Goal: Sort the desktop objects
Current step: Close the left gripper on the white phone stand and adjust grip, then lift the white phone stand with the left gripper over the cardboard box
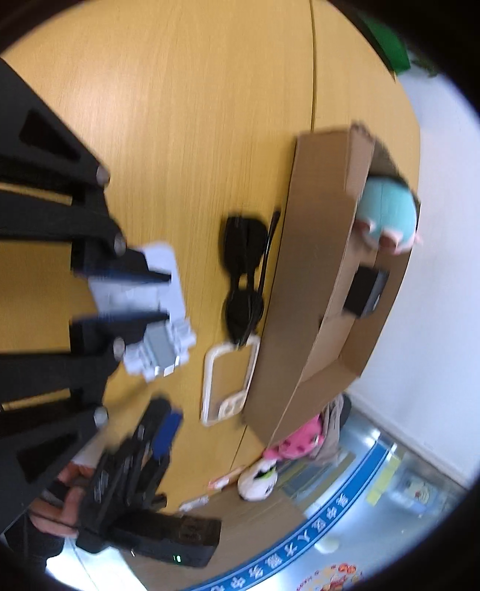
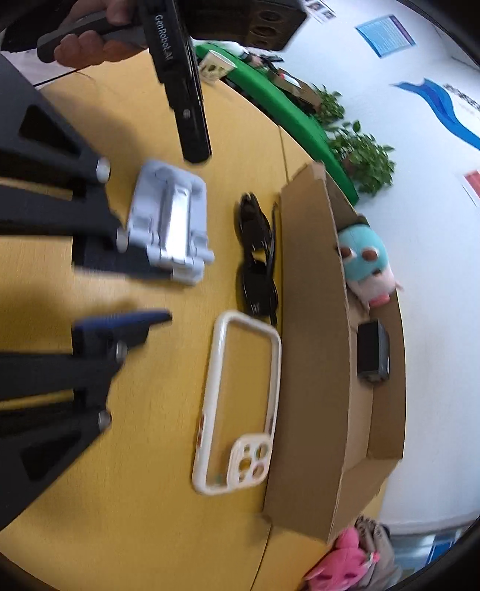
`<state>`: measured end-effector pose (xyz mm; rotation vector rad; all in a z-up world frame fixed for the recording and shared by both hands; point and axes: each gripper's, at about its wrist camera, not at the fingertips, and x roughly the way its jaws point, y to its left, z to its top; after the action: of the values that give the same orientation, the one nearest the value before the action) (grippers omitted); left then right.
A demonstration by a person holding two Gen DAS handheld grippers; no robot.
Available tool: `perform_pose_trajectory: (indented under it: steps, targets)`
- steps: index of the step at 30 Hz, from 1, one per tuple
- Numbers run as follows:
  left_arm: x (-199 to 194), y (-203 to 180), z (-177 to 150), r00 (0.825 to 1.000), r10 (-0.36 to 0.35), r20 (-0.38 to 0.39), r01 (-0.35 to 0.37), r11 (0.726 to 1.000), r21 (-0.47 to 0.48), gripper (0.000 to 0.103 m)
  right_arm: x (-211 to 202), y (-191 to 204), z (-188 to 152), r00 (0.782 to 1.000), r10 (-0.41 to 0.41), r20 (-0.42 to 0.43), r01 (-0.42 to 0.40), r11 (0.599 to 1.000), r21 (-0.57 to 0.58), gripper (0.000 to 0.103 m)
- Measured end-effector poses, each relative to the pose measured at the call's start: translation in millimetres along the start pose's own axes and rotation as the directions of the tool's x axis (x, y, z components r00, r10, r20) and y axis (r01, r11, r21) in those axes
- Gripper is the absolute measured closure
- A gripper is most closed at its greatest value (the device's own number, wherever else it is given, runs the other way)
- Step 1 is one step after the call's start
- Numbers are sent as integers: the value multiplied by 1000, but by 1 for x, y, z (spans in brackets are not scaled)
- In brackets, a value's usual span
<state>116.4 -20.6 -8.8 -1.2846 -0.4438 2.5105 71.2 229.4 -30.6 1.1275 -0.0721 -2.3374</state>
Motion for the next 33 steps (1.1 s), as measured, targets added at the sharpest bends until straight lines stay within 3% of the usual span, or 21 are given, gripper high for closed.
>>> perform_pose_trajectory:
  steps: [1,3,9,11,15,17,18,19,21,24,26,28,33]
  targets:
    - [2,2,1,1000,19,-8,-19,1000,7,50,-3,-4,1,1000,3,16,-3,1000,21,25]
    - [7,3,4,999,40,-19,-39,999,36,41,-2,-5,3,1000,9,19,-10,999,31,22]
    - [32,4,1,992,42,-116,-37,998,41,40,22,12,0,995,74,-68,-76,997,-28,17]
    - [30,2,-4,993,39,-115,-35,999,37,41,25,19,-5,996,66,-57,-70,995,-72,11]
    - [27,-7,-15,991,95,-91,-88,992,86,43,31,37,-10,997,34,-71,-46,984,-170,10]
    - [29,-16,-19,988,136,-79,-125,983,135,47,34,48,-12,997,-27,-74,10,975,-224,17]
    - [29,-17,-20,990,122,-73,-113,987,118,55,34,49,-11,997,-7,-76,-10,975,-223,20]
    - [28,-16,-19,990,120,-71,-112,987,111,55,35,52,-12,997,-10,-77,-8,973,-230,24]
    - [26,-14,-17,991,116,-66,-108,989,105,56,33,55,-12,996,21,-89,-41,974,-225,43]
    - [24,-13,-16,991,115,-64,-109,989,96,59,30,56,-15,997,23,-80,-39,978,-205,45]
    - [22,-11,-15,992,108,-65,-101,990,99,63,28,53,-15,997,25,-74,-38,982,-182,55]
    - [22,-10,-16,993,97,-63,-91,992,91,68,26,46,-14,996,36,-76,-47,988,-147,55]
    - [23,-11,-18,994,95,-56,-90,993,80,68,26,48,-12,997,19,-75,-30,988,-155,55]
